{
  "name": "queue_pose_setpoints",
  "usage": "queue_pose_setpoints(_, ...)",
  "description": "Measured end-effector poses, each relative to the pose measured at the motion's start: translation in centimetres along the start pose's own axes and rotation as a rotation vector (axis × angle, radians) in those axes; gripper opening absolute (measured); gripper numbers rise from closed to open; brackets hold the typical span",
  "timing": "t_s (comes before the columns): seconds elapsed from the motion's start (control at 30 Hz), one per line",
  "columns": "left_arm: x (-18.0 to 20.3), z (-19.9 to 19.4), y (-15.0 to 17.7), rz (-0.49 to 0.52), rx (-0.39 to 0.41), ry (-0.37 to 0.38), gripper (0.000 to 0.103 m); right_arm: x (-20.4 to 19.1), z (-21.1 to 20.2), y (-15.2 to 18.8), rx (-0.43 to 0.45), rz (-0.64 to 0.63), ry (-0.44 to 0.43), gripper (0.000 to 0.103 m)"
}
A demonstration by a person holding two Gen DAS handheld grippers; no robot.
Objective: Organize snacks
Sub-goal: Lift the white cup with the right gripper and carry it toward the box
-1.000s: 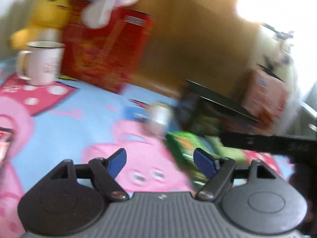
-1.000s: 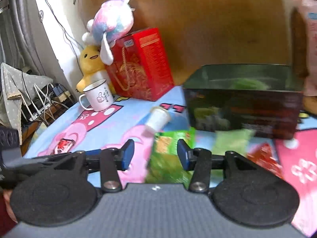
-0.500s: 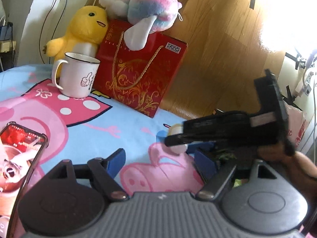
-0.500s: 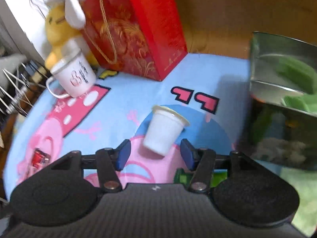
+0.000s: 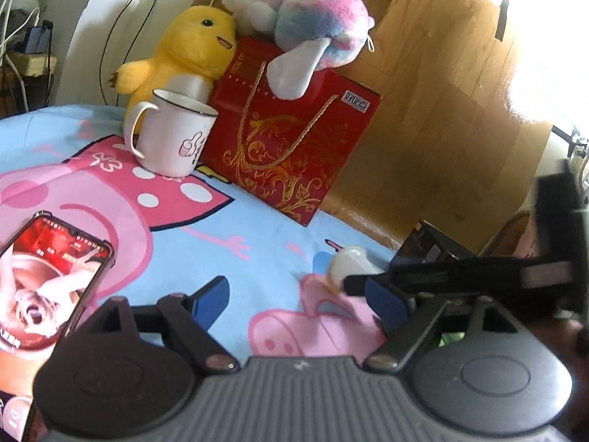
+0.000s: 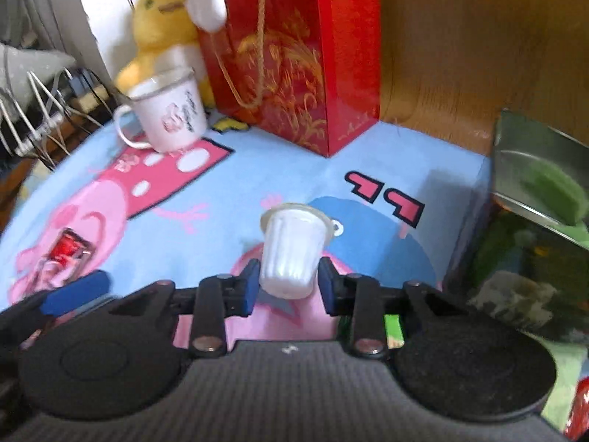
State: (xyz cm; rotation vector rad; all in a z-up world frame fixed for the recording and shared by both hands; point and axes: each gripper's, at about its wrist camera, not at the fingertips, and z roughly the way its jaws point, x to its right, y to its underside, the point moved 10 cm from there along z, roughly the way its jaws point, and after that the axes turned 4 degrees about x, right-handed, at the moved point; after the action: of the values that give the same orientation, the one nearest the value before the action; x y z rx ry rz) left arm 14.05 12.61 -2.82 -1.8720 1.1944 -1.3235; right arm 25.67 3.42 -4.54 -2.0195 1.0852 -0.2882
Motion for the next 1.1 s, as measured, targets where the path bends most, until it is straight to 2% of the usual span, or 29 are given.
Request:
queue_pose_setpoints(0.13, 0.4, 0.4, 0.5, 0.033, -0.023, -0.009, 0.084, -0.1, -3.5, 0.1, 0.073, 0.03, -0.017, 0.034)
queue_pose_setpoints(0.3, 1.3, 0.8, 1.3, 0.076, -0.058, 0.019, 0.086, 0.3, -8.7, 1.7, 0.172, 0.059, -0.016, 0.034)
queue_pose_setpoints(0.53, 2.9, 0.5, 1.8, 0.138, -0.066, 0.077, 0.086, 2.5, -15.1, 5.5, 0.267, 0.071, 0.055, 0.034)
queue_pose_setpoints(0.7, 4.3, 0.2, 2.2, 0.184, -0.068, 0.129, 0.084, 4.5, -17.8, 9.8, 0.23, 0.063, 0.113, 0.034)
queue_pose_setpoints(0.87, 5.1, -0.2, 2.5, 0.195, -0.086, 0.138, 0.084, 5.0, -19.5, 13.0, 0.19, 0.026, 0.136, 0.034)
queue_pose_setpoints(1.0, 6.4, -1.9, 2.6, 0.186, -0.102, 0.163, 0.082, 4.3, -20.3, 14.9, 0.161, -0.089, 0.131, 0.034)
queue_pose_setpoints(1.1, 8.3, -3.0, 3.0, 0.172, -0.147, 0.216, 0.079, 3.8, -20.0, 15.7, 0.161, -0.175, 0.137, 0.036)
